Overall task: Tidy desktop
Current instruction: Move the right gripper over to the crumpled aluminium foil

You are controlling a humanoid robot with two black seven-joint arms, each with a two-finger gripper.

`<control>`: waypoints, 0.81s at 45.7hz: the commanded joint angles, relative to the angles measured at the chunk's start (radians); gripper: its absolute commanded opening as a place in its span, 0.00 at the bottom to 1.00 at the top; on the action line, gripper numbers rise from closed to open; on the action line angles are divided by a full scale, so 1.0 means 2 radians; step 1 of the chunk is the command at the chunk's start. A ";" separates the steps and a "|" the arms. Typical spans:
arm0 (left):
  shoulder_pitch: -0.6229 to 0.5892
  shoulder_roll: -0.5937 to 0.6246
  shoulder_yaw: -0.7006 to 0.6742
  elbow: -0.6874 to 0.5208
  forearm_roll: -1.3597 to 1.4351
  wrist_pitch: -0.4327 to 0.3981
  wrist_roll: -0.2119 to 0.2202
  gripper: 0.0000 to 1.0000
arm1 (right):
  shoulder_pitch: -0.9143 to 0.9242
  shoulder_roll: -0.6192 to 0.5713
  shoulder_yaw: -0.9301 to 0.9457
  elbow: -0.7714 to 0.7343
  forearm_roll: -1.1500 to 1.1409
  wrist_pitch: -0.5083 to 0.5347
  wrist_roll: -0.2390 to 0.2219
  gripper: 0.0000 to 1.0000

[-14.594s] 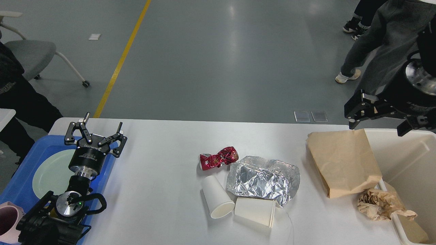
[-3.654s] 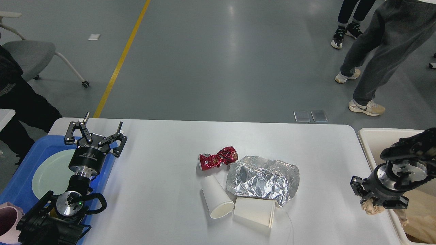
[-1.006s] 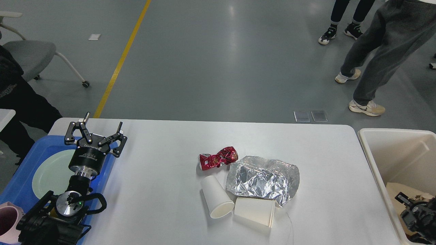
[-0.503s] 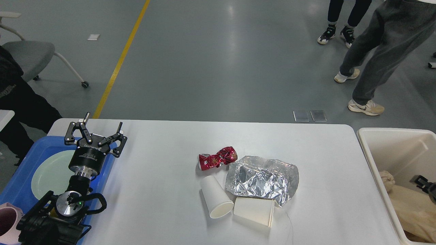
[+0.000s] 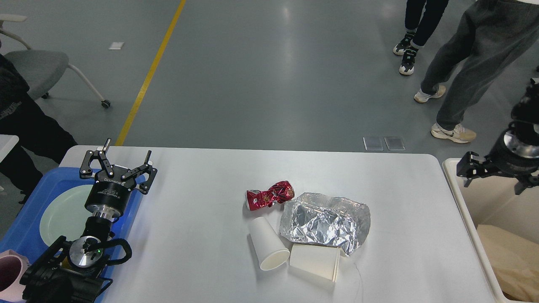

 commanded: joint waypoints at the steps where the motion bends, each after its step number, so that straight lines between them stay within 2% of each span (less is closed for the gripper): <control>1: 0.000 0.000 0.001 0.001 0.000 0.000 -0.001 0.96 | 0.115 0.044 -0.004 0.081 0.020 0.070 0.000 1.00; 13: 0.000 0.000 0.001 0.001 0.000 0.000 -0.002 0.96 | 0.308 0.056 -0.003 0.262 0.084 0.066 0.001 1.00; 22: 0.001 0.000 0.001 0.001 0.000 0.000 -0.002 0.96 | 0.384 0.066 -0.001 0.372 0.132 -0.024 0.001 1.00; 29: 0.000 0.000 0.000 0.001 0.000 0.000 -0.002 0.96 | 0.377 0.079 0.000 0.382 0.134 -0.072 0.001 1.00; 37: 0.000 0.000 0.001 0.001 0.000 0.000 -0.002 0.96 | 0.291 0.039 0.003 0.354 0.132 -0.110 0.001 0.98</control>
